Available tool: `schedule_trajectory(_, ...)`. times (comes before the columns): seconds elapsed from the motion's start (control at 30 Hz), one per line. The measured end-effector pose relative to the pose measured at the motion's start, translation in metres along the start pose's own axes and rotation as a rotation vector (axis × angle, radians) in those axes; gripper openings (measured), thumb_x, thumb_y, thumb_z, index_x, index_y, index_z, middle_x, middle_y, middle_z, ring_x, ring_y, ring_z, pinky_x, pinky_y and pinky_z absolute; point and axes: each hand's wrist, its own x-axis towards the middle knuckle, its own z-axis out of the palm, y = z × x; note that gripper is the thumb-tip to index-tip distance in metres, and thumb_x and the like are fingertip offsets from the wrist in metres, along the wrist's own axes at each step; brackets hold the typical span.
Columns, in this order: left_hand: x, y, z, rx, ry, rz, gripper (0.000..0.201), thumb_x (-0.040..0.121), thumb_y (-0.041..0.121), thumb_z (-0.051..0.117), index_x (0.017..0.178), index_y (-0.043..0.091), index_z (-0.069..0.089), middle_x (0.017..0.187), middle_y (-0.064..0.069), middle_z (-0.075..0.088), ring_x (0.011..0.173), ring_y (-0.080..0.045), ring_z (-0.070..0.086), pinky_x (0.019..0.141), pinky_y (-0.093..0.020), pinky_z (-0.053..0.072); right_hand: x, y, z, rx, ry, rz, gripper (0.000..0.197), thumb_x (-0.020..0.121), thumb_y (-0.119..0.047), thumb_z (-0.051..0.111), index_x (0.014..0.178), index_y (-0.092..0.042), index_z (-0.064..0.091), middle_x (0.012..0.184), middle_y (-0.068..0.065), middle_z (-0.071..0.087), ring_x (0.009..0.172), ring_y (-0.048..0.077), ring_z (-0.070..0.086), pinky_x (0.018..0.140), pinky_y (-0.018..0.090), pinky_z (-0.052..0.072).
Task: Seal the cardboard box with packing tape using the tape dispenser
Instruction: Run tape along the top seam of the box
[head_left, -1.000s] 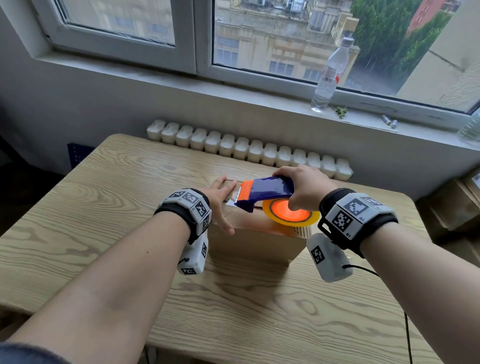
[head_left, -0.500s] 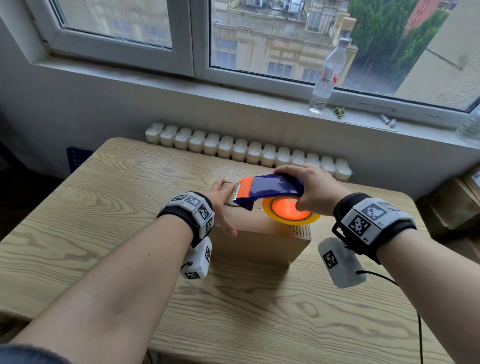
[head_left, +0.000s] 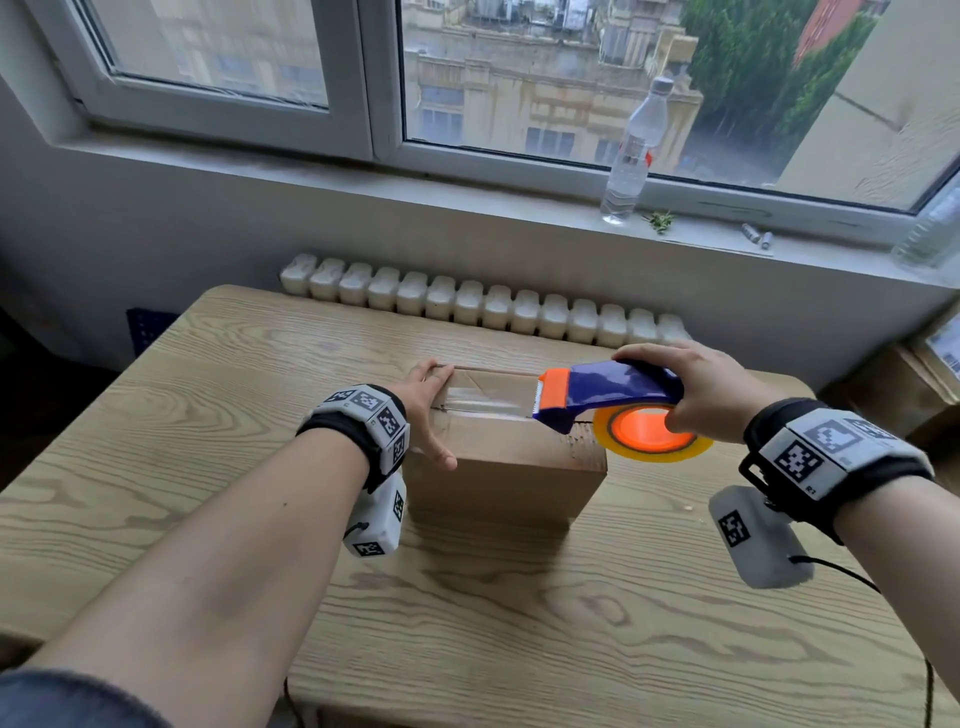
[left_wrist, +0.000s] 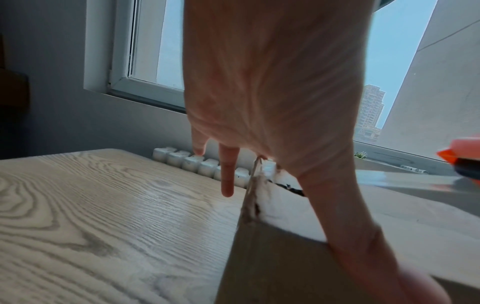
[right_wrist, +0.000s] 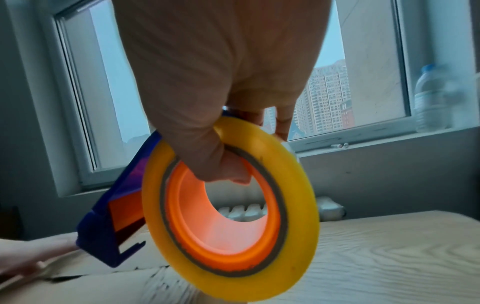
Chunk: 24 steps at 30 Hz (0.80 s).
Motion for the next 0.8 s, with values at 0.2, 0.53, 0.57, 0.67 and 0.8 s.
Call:
schedule_trajectory(0.2,0.001,0.002,-0.001,0.021,-0.011,-0.014,0.137,0.06,0.05,0.083,0.151,0.026,-0.017,0.158,0.005,-0.026,0.15,-0.021,-0.004,0.121,-0.041,0.015,0.006,-0.009,0.003,-0.111,0.028,-0.02,0.073,0.076,-0.001,0.048,0.134,-0.046,0.043,0.108,0.002,0.048,0.113,0.025,0.047,0.09,0.038,0.043)
schedule_trajectory(0.53,0.007,-0.003,0.002,0.002,-0.021,-0.015,0.14,0.058,0.054,0.083,0.15,0.028,-0.019,0.156,0.006,-0.029,0.15,-0.022,-0.004,0.12,-0.045,0.017,0.014,-0.023,0.007,-0.243,0.022,-0.01,0.067,0.083,-0.007,0.047,0.137,-0.046,0.039,0.108,-0.001,0.046,0.115,0.024,0.047,0.085,0.033,0.036)
schedule_trajectory(0.57,0.008,-0.004,0.003,0.0,-0.026,-0.014,0.14,0.057,0.056,0.082,0.15,0.028,-0.02,0.156,0.007,-0.03,0.15,-0.022,-0.004,0.12,-0.046,0.017,0.015,-0.024,0.007,-0.248,0.019,-0.011,0.067,0.083,-0.007,0.047,0.137,-0.046,0.039,0.104,-0.002,0.043,0.114,0.024,0.047,0.084,0.033,0.036)
schedule_trajectory(0.67,0.007,-0.002,0.004,-0.068,-0.034,-0.013,0.133,0.062,0.067,0.072,0.15,0.027,-0.019,0.156,0.006,-0.029,0.15,-0.022,-0.003,0.121,-0.044,0.013,0.017,-0.028,0.006,-0.255,-0.003,-0.007,0.066,0.083,-0.008,0.048,0.137,-0.046,0.038,0.099,-0.003,0.037,0.114,0.025,0.047,0.087,0.034,0.038)
schedule_trajectory(0.8,0.008,0.017,0.008,-0.287,0.207,-0.082,0.108,0.076,0.072,0.054,0.154,0.02,0.001,0.161,-0.005,-0.003,0.147,-0.03,0.013,0.119,-0.047,0.019,0.018,-0.032,0.004,-0.258,-0.005,-0.013,0.065,0.083,-0.007,0.047,0.136,-0.045,0.04,0.099,-0.002,0.039,0.112,0.026,0.048,0.09,0.036,0.04)
